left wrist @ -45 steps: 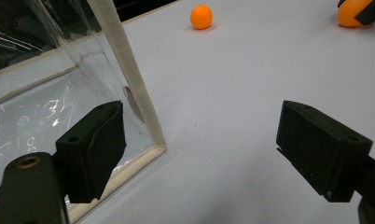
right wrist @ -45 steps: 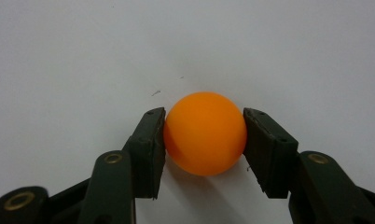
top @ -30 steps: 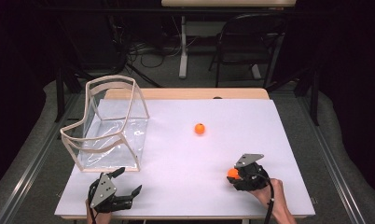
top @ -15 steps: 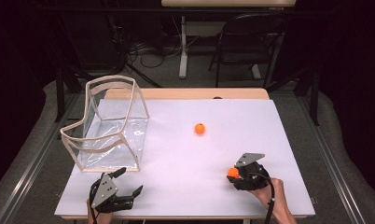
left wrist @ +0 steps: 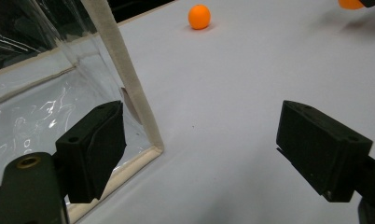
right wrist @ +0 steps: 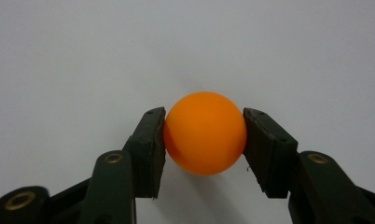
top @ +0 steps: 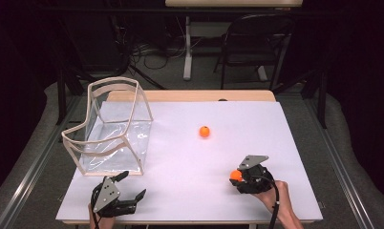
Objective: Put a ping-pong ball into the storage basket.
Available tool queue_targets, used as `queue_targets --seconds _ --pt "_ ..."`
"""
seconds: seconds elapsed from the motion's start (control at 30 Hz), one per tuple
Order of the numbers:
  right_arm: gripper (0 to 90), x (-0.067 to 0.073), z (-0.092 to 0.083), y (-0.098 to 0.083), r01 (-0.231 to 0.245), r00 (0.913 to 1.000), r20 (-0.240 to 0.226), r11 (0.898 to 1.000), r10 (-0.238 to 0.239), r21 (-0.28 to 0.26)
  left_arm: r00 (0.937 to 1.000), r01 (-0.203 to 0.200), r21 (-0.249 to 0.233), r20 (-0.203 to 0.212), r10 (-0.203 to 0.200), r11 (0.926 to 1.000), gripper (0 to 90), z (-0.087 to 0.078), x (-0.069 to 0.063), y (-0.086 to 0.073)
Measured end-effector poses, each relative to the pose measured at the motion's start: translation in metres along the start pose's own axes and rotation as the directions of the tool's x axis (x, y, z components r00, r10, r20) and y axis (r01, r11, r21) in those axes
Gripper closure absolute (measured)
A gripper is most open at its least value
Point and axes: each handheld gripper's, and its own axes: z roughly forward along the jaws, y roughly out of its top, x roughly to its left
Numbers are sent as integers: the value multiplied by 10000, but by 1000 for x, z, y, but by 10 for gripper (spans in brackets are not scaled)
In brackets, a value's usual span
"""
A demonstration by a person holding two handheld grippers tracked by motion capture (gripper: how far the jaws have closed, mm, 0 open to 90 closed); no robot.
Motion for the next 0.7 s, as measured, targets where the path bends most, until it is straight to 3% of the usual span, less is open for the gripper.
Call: queue_targets --seconds 0.7 --pt "506 7 10 20 380 9990 -242 9992 -382 -94 10000 -91 32 10 90 10000 157 1 0 1"
